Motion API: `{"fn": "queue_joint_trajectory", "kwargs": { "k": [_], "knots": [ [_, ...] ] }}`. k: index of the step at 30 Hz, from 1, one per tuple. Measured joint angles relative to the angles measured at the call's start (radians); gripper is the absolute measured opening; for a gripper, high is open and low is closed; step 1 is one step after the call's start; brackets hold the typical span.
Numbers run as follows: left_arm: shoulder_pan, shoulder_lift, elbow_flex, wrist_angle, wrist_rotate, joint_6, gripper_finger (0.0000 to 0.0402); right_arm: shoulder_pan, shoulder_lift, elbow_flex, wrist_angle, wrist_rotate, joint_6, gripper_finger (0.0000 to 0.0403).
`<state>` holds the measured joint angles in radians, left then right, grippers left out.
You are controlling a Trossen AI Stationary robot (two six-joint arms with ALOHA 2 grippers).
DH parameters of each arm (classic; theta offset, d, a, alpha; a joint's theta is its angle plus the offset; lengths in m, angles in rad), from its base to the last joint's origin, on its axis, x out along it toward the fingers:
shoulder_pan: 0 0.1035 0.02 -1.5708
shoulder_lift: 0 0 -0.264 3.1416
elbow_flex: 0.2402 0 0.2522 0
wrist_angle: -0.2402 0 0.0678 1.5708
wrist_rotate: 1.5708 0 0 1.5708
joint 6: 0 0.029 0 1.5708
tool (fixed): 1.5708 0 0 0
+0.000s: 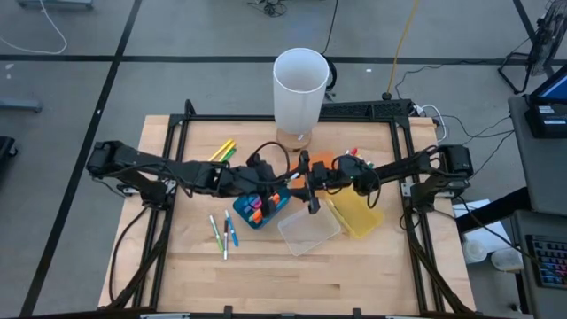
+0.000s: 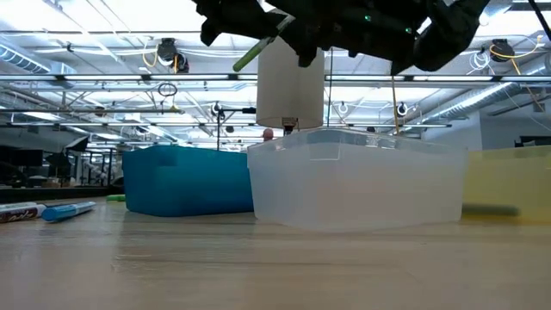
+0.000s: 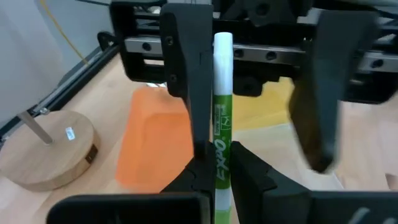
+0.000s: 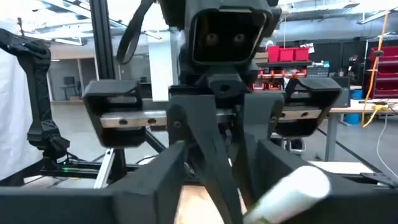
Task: Pick & Place Markers
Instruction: Put the left green marker pen into the yellow bin
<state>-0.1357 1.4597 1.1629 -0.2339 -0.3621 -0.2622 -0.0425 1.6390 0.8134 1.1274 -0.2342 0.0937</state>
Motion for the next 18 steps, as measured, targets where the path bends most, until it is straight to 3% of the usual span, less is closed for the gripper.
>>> {"fn": "queue_joint_trajectory", "kwargs": {
  "k": [6, 12, 18],
  "knots": [
    [-0.010, 0.001, 0.000, 0.005, 0.000, 0.039, 0.0024, -0.013, 0.000, 0.000, -0.035, -0.002, -0.043, 0.0021],
    [-0.011, 0.002, -0.002, 0.018, -0.003, 0.051, 0.0039, -0.033, -0.043, 0.000, -0.146, -0.006, -0.058, 0.0013],
    [-0.016, 0.000, -0.001, 0.024, 0.042, 0.013, 0.0111, -0.048, -0.240, -0.003, -0.519, 0.006, -0.143, 0.0012]
  ]
}}
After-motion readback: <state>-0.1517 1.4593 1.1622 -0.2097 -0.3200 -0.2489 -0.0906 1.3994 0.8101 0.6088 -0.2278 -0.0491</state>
